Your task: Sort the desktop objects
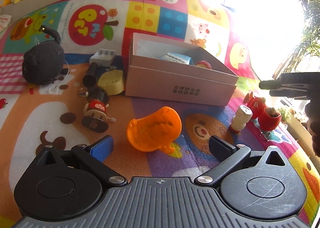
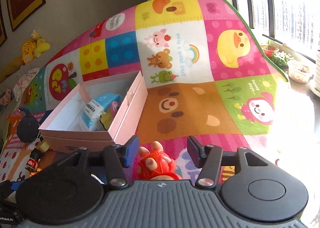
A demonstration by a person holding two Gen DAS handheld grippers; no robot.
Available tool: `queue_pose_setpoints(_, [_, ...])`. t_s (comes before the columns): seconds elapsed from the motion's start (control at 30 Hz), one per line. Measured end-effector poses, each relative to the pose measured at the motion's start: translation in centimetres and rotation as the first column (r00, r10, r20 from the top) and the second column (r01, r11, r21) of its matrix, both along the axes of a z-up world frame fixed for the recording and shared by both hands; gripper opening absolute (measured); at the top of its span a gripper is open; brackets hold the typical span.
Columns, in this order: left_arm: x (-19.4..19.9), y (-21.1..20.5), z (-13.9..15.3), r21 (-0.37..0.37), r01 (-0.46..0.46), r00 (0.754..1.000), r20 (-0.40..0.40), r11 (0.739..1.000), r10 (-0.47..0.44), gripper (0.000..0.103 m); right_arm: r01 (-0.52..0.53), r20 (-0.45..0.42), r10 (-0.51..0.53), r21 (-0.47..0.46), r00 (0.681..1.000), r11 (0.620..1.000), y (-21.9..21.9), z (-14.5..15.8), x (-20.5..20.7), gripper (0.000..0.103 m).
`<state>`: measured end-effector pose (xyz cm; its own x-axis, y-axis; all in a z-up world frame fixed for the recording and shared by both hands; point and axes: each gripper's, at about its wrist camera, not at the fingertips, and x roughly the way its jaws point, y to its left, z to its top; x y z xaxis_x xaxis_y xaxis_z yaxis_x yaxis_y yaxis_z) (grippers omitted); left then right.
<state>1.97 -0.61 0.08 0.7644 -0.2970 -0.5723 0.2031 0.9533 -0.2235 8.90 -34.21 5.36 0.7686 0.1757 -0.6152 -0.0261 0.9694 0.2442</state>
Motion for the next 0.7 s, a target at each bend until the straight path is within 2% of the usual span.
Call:
queue_pose_setpoints(0.1, [0.1, 0.1, -0.1, 0.0, -0.006, 1.0, -0.004, 1.0, 0.006, 0.103, -0.023, -0.054, 0.03, 0.128, 0.998, 0.991, -0.4, -1.2, -0.2, 0.047])
queue_pose_setpoints(0.23, [0.0, -0.1, -0.1, 0.017, -0.012, 1.0, 0.0, 1.0, 0.012, 0.103, -0.164, -0.077, 0.179, 0.177, 0.981, 0.971, 3.5, -2.1, 0.2, 0.046])
queue_pose_setpoints(0.3, [-0.1, -0.1, 0.0, 0.018, -0.016, 1.0, 0.003, 1.0, 0.016, 0.103, -0.236, -0.06, 0.247, 0.148, 0.967, 0.96, 5.9, -1.8, 0.1, 0.046])
queue_pose_setpoints(0.4, [-0.2, -0.1, 0.0, 0.016, -0.018, 1.0, 0.004, 1.0, 0.018, 0.103, -0.275, -0.006, 0.275, 0.057, 0.961, 0.96, 8.1, -0.7, 0.3, 0.046])
queue_pose_setpoints(0.5, [-0.1, 0.1, 0.0, 0.007, -0.017, 1.0, 0.0, 1.0, 0.017, 0.103, -0.237, -0.006, 0.237, -0.01, 0.972, 0.972, 9.0, -0.2, 2.0, 0.046])
queue_pose_setpoints(0.7, [-0.1, 0.2, 0.0, -0.004, -0.019, 1.0, -0.002, 1.0, 0.019, 0.103, -0.131, 0.011, 0.132, -0.069, 0.991, 0.989, 8.3, -0.4, 4.4, 0.049])
